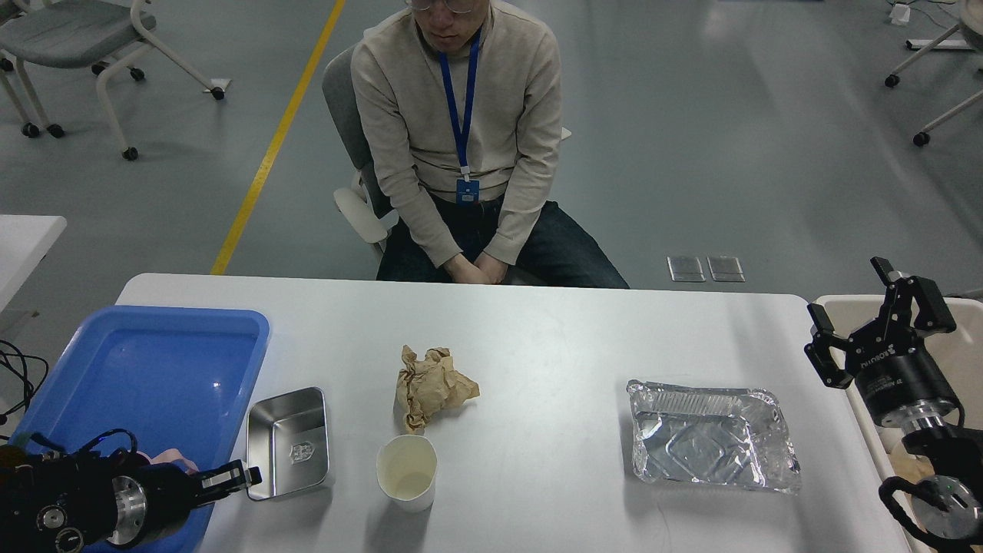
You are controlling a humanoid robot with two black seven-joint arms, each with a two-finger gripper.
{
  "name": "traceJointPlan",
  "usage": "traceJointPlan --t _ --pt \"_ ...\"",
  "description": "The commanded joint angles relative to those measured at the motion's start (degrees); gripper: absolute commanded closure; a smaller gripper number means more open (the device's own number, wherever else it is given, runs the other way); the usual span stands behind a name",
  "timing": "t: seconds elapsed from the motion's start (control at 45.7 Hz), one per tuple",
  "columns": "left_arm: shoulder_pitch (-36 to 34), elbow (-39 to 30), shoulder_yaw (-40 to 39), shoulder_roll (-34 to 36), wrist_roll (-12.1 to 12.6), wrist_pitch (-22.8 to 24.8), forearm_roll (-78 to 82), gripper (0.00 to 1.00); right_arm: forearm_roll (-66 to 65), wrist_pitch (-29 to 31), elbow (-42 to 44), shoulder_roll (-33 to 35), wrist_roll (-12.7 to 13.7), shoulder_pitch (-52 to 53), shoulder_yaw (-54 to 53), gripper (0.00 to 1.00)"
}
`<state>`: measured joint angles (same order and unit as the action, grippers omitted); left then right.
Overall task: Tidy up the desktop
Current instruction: 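Grasp the steel dish edge and lift it toward the blue tray, then lower the steel dish into the blue tray and release it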
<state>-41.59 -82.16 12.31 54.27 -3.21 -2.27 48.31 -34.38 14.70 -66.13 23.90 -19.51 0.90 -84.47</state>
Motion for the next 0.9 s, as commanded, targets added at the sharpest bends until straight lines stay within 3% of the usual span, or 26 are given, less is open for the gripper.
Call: traceJointPlan --t 0.0,0.285,0.613,0.876 --pt "-2.1 -1.8 0.0 1.5 -0.1 0.1 0.0 1.0 0.0 0.1 -0.1 0.0 0.0 0.1 0.0 0.0" --pt "-7.4 -7.8 0.3 10.7 0.0 1.3 0.2 0.99 0.0 0.0 -0.1 0.0 0.0 0.2 0.0 0.0" --pt "-13.6 -10.4 0.2 22.7 -1.8 7.5 2.2 0.99 0.0 0.0 -0.1 0.0 0.1 0.0 0.1 0.0" --pt "-14.4 -10.4 -0.1 25.4 -2.2 9.1 2.6 0.99 0.0 0.0 -0.1 0.0 0.1 0.2 0.1 0.0"
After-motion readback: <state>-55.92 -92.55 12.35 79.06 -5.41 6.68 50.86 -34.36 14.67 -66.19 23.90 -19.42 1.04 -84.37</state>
